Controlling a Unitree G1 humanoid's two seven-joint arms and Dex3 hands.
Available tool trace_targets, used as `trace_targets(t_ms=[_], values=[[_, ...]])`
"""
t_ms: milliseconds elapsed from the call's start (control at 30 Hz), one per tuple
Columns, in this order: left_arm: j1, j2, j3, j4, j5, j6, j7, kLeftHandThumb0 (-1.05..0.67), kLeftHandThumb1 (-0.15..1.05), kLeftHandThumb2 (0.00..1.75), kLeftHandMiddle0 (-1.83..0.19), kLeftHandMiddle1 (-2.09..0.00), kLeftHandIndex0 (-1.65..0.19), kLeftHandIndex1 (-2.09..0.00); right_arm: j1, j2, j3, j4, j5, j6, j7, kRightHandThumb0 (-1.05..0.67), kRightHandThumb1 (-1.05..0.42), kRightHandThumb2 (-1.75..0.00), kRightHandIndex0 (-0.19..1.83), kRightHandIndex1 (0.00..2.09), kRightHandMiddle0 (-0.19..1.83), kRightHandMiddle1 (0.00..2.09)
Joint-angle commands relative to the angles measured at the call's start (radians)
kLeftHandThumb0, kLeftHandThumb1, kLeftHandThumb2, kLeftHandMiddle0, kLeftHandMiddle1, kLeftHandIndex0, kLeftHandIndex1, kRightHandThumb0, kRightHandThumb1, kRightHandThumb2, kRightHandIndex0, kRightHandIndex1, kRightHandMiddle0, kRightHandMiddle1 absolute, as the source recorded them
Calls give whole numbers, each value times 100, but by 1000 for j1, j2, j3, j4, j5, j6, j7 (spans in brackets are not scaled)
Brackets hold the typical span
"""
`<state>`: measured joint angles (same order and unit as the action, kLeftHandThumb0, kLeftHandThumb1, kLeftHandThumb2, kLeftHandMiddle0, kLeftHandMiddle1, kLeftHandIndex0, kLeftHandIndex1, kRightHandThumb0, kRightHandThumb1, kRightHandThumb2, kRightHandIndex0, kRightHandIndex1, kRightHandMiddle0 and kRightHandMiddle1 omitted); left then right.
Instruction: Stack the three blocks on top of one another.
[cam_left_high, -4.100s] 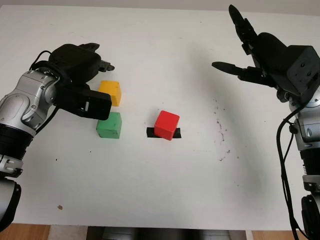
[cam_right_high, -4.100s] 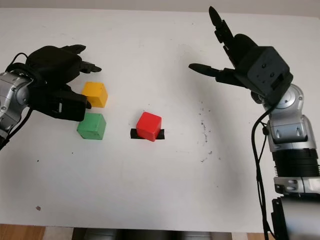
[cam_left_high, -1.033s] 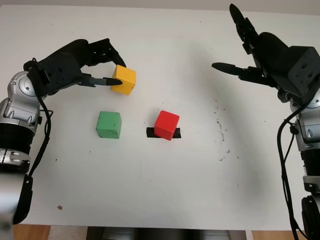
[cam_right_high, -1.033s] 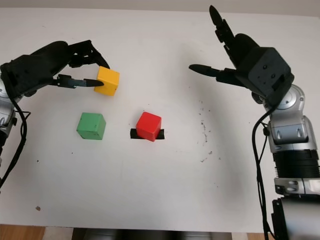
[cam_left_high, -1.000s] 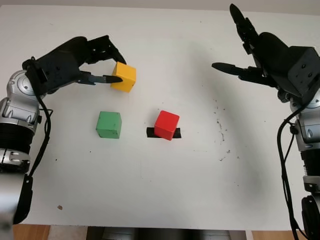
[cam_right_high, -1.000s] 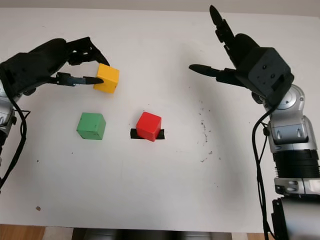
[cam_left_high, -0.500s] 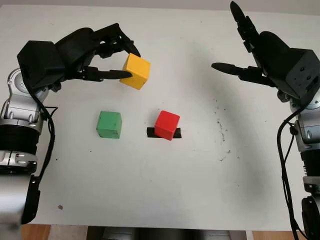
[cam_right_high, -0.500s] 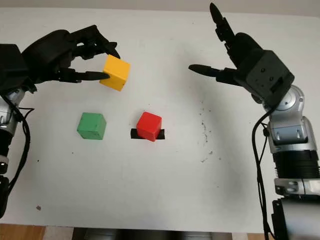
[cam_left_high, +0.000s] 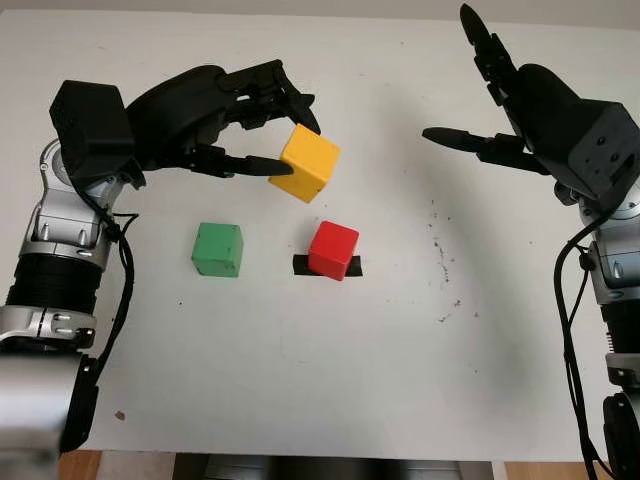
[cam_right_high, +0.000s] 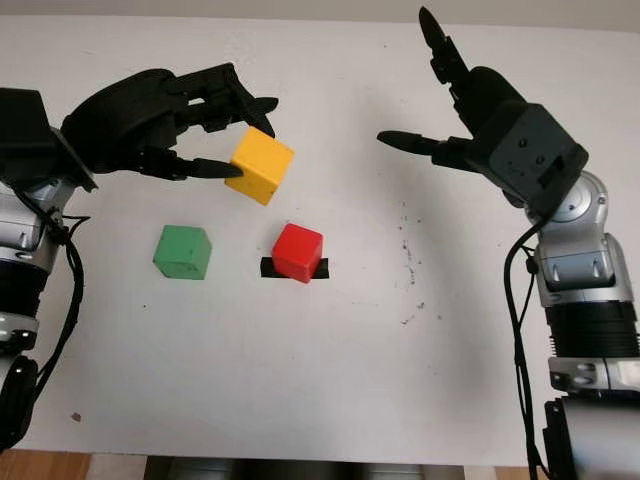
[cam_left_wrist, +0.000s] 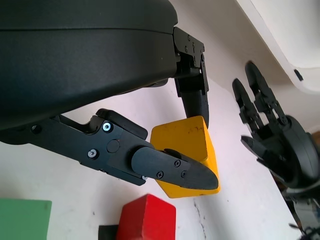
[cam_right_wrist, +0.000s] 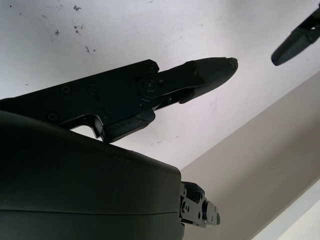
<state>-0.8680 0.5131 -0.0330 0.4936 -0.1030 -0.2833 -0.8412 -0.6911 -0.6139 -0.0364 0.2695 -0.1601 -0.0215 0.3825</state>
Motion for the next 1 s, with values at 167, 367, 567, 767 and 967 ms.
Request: trace_targets(t_ms=[167, 367, 567, 767, 967], values=[[24, -48, -4, -3, -45, -17, -58, -54, 105, 31, -15, -4, -22, -173, 18, -10, -1, -20, -7, 4, -2, -69, -105, -10, -19, 0, -19, 0], [52, -64, -16, -13, -39, 2, -65, -54, 105, 29, -14, -5, -26, -169, 18, -8, -2, -17, -13, -3, -9, -69, -105, -10, -19, 0, -19, 0], [62, -78, -28, -6, -36, 18, -71, -54, 105, 29, -15, -5, -24, -178, 17, -9, -2, -19, -20, 5, -9, -71, -105, -10, -19, 0, -19, 0], [65, -79, -38, -27, -21, 35, -66, -53, 105, 29, -15, -5, -24, -176, 19, -8, -7, -18, -17, -3, -8, -70, -105, -10, -19, 0, -19, 0], [74, -84, -35, -26, -22, 30, -67, -52, 105, 29, -15, -5, -25, -174, 15, -6, -5, -7, -10, -10, -6, -71, -105, -10, -19, 0, -19, 0]])
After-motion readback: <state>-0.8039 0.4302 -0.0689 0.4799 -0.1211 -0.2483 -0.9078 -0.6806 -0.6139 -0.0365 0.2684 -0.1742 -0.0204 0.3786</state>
